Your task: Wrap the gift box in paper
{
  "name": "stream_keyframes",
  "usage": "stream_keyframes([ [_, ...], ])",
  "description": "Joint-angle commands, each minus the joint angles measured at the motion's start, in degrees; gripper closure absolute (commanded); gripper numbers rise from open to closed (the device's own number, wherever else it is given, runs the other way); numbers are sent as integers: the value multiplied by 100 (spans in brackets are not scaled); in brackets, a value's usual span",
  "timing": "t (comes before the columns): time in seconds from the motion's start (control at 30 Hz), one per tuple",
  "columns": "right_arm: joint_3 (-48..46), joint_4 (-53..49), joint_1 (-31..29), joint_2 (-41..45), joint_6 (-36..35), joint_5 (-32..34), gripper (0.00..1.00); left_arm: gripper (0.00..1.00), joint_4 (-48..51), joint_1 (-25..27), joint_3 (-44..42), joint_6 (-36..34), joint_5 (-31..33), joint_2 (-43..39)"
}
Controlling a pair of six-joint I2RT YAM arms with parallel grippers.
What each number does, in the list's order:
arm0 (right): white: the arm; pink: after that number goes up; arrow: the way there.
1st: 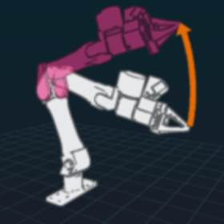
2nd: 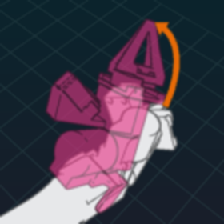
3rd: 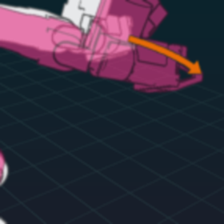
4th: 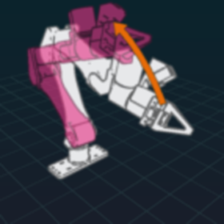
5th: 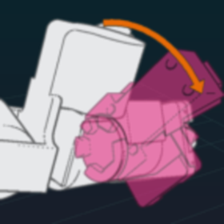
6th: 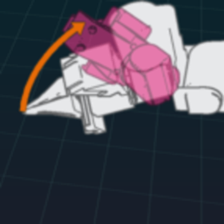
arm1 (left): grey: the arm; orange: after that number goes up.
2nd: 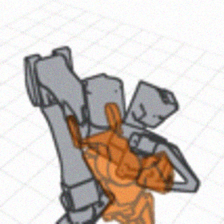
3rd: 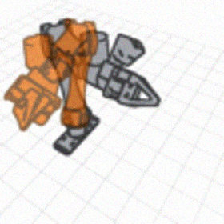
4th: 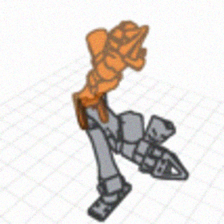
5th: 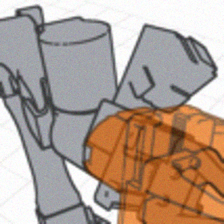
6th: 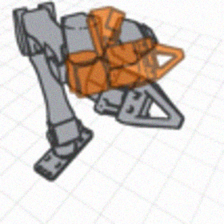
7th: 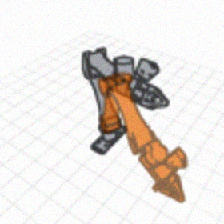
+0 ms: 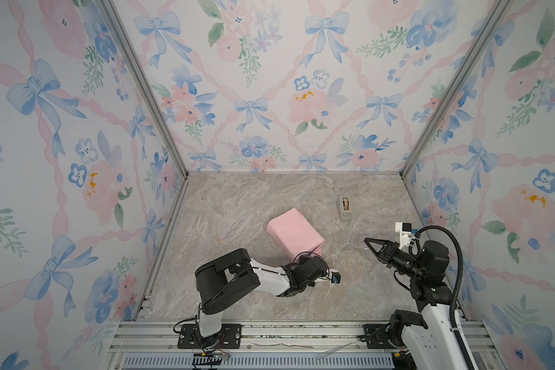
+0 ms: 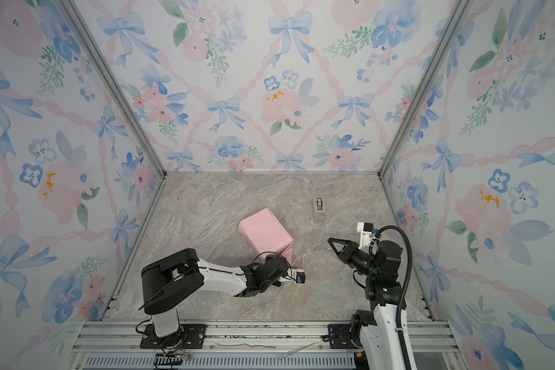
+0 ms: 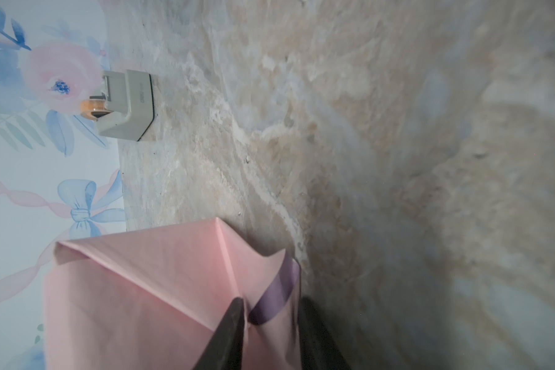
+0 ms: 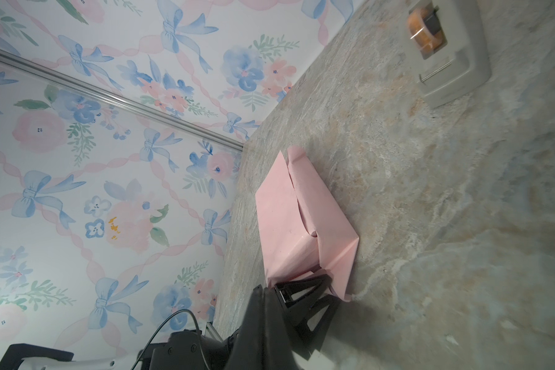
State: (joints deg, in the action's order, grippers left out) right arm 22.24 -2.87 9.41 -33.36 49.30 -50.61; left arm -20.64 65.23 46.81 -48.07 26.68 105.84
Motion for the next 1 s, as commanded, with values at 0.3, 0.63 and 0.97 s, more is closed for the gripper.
stream_keyframes([
  [0.3,-115,-95,55,154,62,-100,100,54,-1565,173,-427,-478,1091,84],
  [0.63,-159,-56,59,153,80,-116,100,46,-2649,214,-923,-831,1622,86],
  [0.97,-176,-23,61,155,89,-150,100,34,-3354,254,-1111,-964,1790,-23],
])
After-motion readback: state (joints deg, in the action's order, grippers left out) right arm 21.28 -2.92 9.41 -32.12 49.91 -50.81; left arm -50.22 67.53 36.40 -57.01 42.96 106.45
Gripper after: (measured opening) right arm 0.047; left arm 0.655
